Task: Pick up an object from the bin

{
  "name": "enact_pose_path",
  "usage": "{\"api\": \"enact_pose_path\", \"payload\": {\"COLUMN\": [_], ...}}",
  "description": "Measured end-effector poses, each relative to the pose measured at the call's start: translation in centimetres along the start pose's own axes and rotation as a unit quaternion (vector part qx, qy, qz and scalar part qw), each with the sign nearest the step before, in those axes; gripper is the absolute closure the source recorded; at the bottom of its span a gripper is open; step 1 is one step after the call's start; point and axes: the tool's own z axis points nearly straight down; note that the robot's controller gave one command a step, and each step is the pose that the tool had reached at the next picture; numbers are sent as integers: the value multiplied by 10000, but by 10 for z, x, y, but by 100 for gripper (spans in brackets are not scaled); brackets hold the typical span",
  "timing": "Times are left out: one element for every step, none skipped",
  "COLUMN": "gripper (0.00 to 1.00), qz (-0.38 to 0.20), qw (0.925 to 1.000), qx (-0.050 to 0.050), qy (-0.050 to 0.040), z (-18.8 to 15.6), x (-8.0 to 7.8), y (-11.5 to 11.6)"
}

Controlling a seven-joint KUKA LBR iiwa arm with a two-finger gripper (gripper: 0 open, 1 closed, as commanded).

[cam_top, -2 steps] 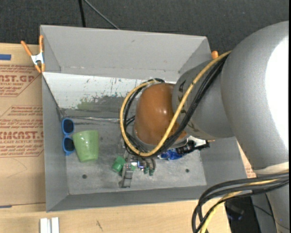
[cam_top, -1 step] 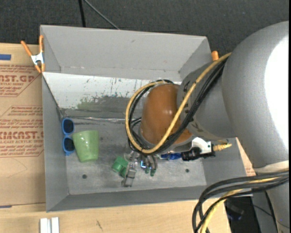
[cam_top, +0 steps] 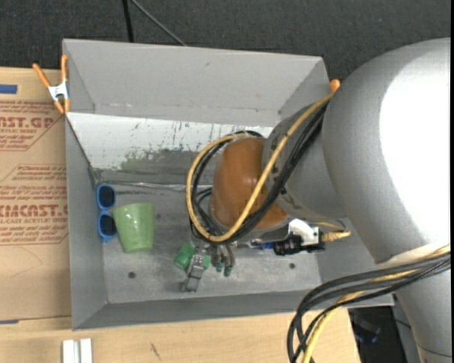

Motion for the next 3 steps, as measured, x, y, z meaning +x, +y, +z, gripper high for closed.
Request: {"api": "enact_pose_path", "payload": {"gripper": [0, 100, 100], "qz": [0, -1, -6], "qw": [10000, 10000, 10000], "qx": [-4, -15, 5], "qy": [-4, -15, 13], "z": [0, -1, -15], "x": [0, -1, -1], "y": [0, 1, 2]}}
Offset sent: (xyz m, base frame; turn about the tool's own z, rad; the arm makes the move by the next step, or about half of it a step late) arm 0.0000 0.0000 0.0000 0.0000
